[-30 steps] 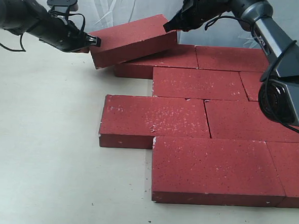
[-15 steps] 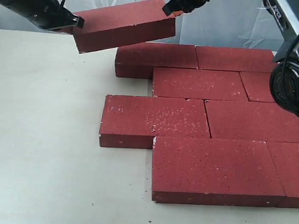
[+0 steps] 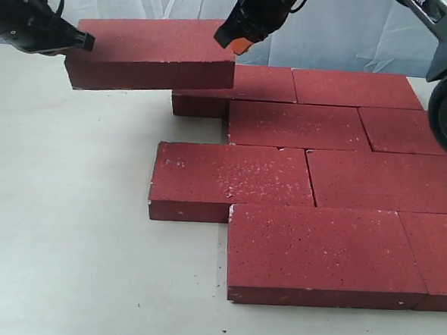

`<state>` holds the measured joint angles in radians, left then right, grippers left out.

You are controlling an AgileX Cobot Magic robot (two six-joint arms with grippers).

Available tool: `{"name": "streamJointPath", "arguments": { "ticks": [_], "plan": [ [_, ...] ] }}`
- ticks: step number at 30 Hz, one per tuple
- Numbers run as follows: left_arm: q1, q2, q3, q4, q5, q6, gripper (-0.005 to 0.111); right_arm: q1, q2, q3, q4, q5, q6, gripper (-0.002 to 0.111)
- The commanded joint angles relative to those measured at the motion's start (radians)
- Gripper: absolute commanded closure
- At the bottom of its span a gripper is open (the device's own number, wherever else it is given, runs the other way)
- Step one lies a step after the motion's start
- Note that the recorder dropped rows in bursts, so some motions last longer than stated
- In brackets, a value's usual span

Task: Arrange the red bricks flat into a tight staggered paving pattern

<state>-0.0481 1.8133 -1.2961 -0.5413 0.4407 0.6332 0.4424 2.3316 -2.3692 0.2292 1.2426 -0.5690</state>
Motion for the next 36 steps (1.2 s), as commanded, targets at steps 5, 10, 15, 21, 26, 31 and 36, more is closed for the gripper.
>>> {"name": "streamJointPath", "arguments": {
  "ticks": [5, 10, 15, 21, 26, 31, 36],
  "plan": [
    [-0.002, -0.044, 0.17, -0.031, -0.132, -0.004, 0.107, 0.102, -0.037, 0.142, 0.092, -0.025, 0.003, 0.109],
    [0.022, -0.044, 0.224, -0.023, -0.195, -0.004, 0.107, 0.154, -0.033, 0.178, 0.086, -0.125, 0.003, 0.109],
    [0.075, -0.044, 0.25, -0.016, -0.21, -0.002, 0.107, 0.17, -0.015, 0.183, 0.034, -0.195, 0.0, 0.109],
    [0.151, -0.044, 0.307, -0.003, -0.246, -0.002, 0.107, 0.089, -0.013, 0.183, -0.111, -0.215, 0.15, 0.109],
    [0.166, -0.043, 0.324, -0.003, -0.278, -0.002, 0.107, 0.021, 0.012, 0.183, -0.121, -0.065, 0.153, 0.109],
    [0.166, -0.03, 0.324, -0.005, -0.305, -0.002, 0.107, 0.008, 0.059, 0.183, -0.089, -0.038, 0.153, 0.109],
    [0.166, 0.002, 0.324, -0.007, -0.307, -0.002, 0.107, 0.036, 0.096, 0.183, -0.085, -0.051, 0.139, 0.109]
  ]
}}
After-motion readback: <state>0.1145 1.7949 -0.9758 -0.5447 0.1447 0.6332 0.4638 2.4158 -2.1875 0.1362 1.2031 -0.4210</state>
